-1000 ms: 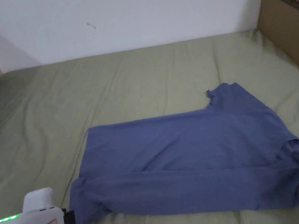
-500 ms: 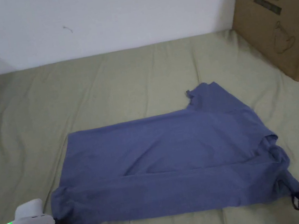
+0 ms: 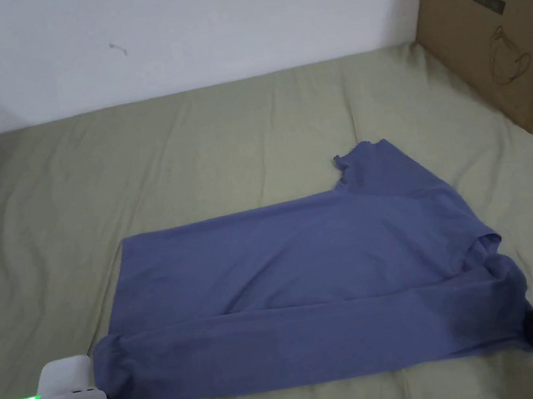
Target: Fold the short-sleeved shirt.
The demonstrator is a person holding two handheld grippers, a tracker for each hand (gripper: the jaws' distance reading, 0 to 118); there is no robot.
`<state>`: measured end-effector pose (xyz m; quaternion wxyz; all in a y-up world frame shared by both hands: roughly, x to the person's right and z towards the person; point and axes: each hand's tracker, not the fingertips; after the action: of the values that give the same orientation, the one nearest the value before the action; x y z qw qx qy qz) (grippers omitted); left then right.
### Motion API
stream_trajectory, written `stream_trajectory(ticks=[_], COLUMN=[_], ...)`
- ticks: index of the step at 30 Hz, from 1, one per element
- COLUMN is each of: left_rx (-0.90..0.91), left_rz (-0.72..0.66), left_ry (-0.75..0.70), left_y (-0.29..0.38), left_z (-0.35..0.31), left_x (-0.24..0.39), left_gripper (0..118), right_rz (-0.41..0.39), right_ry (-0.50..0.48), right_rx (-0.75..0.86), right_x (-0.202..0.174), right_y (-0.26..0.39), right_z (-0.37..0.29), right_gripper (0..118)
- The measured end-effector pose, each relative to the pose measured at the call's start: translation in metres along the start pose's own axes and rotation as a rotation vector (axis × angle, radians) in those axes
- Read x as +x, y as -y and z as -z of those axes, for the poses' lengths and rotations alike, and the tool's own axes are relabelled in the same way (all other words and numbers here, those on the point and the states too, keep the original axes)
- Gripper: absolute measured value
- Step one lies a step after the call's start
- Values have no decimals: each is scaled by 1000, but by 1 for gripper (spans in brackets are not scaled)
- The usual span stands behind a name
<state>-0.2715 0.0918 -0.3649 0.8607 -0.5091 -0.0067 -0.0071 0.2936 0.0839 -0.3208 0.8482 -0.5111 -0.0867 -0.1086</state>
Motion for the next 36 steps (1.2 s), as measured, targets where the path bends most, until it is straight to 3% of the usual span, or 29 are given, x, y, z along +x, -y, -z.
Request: stream_trajectory(ticks=[2,5,7,13,18,19,20,21,22,23,26,27,28,29,30,32,34,36], left_rx=[14,30,43,-9,-64,-50,-30,0,26,54,127,149,156,166,154,154,114,103], left_rz=[17,-15,-68,-15,-23,-56,-75,-101,-112,-124,-139,-130,-121,-114,-110,-93,-46,-78], left_ry=[-6,16,44,-17,-36,-13,-16,-29,-22,-8,42,57,78,89,85,45,57,54], left_y=[0,3,17,86,121,120,116,110,103,98,74,67,59,54,47,41,39,34], left_z=[-10,-27,-43,-66,-57,-61,-66,-72,-79,-86,-106,-109,-108,-106,-100,-89,-74,-62], left_x=[-2,-11,-12,-18,-20,-19,-19,-18,-19,-20,-16,-13,-9,-6,-1,14,27,34], left_gripper=[7,7,7,7,8,16,35,67,84,93,86,63,32,2,0,0,0,0], right_rz=[1,63,72,8,24,30,32,31,20,10,-17,-28,-39,-42,-55,-77,-84,-32], right_ry=[-5,-76,-61,-33,-44,-57,-60,-52,-43,-47,-75,-85,-93,-97,-113,-105,-104,-155], right_rx=[25,54,66,4,-47,-42,-41,-25,15,39,133,163,179,177,174,188,158,108], right_x=[10,22,26,42,46,44,41,38,32,28,19,15,8,4,-1,-15,-26,-30], right_y=[-2,-3,6,68,93,92,89,85,81,75,50,41,30,24,14,7,5,4], right_z=[-15,-34,-53,-74,-70,-72,-75,-79,-88,-94,-113,-117,-118,-117,-112,-103,-85,-64], right_gripper=[4,4,4,4,4,7,16,41,60,70,70,70,68,56,21,0,0,0])
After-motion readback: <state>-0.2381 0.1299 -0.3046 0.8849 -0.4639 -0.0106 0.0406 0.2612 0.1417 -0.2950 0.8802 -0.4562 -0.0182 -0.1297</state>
